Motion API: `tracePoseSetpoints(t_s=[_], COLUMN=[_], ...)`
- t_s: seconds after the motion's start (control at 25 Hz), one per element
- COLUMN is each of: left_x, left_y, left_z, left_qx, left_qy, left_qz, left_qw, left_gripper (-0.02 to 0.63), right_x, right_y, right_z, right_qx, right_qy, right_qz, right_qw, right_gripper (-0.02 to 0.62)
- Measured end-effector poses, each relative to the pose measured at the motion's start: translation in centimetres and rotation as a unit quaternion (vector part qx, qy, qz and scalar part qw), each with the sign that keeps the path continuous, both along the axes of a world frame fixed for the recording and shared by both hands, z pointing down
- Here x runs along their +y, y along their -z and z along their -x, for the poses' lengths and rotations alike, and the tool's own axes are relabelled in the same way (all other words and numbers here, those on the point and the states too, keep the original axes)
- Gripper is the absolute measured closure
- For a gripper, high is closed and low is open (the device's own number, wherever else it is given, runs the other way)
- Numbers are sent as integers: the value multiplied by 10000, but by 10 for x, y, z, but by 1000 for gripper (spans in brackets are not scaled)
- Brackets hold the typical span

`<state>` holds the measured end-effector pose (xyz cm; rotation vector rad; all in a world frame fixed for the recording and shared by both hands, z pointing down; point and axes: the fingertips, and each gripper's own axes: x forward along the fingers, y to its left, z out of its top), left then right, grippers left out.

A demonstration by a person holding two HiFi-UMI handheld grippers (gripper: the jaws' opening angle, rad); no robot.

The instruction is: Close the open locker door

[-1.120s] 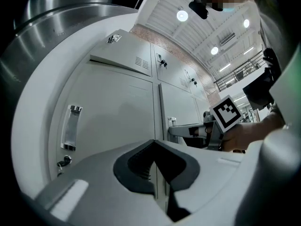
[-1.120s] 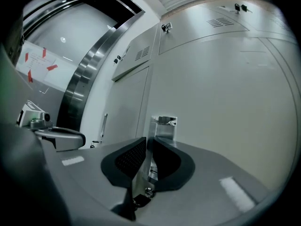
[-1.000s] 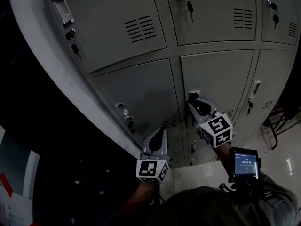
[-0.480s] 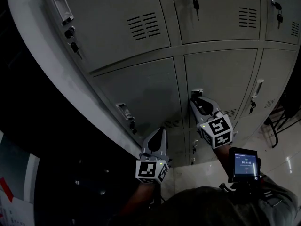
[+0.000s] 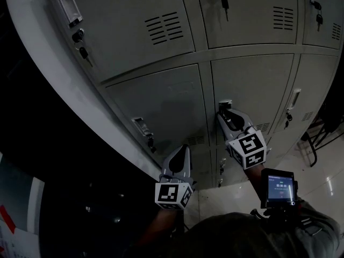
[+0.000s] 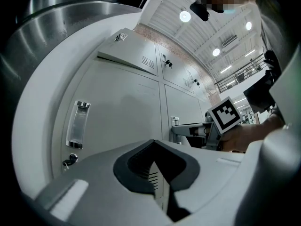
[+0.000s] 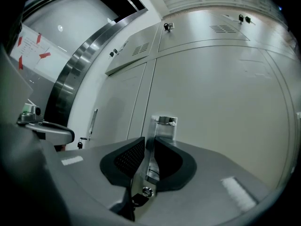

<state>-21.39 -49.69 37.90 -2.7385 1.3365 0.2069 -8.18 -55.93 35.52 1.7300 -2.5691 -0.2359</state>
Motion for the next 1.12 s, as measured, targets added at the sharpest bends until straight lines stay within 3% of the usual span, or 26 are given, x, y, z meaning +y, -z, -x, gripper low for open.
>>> tracePoseSetpoints(t_s=[0.6, 1.12], left_x=[8, 35], left_y=[-2, -16], left_z=[-1, -52], left_qx=[9, 202], left_qy=[-97, -502], left_qz=[62, 363], left_qw=[9999, 9979], left_gripper=[606, 606], right_x=[9, 69], right_y=[-6, -17], right_z=[-9, -31], right_qx=[-46, -7], right_qy=[-43, -12], right_qz=[122, 368], right_qw=[9999, 9993], right_gripper=[480, 480])
